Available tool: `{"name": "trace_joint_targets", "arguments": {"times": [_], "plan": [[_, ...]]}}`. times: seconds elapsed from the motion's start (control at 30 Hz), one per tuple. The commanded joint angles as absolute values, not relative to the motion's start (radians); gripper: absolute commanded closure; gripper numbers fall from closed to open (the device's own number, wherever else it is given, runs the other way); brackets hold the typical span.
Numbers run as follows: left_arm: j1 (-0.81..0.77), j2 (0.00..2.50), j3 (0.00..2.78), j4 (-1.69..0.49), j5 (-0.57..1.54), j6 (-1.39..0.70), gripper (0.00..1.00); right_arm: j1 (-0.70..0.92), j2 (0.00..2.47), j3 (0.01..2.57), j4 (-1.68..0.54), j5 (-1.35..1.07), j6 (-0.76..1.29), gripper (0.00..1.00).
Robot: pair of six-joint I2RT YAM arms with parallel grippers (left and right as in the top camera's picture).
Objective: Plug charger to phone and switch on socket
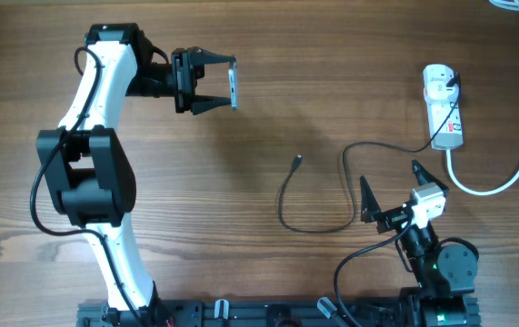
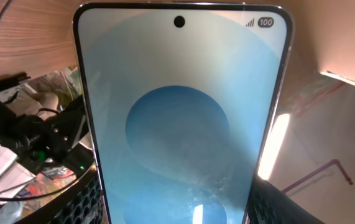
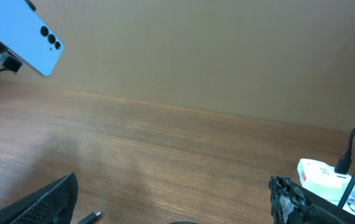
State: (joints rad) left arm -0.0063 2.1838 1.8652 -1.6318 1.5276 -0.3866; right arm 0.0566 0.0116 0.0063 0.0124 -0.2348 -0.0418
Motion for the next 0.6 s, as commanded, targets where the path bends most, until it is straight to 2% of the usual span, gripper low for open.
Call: {"name": "trace_joint_targets", "arguments": {"times": [0.0, 0.57], "plan": [[-0.004, 2.135, 1.867, -1.644, 1.577, -0.366, 0.39, 0.062, 0.005, 0.006, 0.015, -0.230, -0.025, 0.00], [-0.004, 2.135, 1.867, -1.658, 1.574, -0.317, 0.38, 0.062, 0.005, 0.006, 0.015, -0.229, -0.026, 0.00]]}}
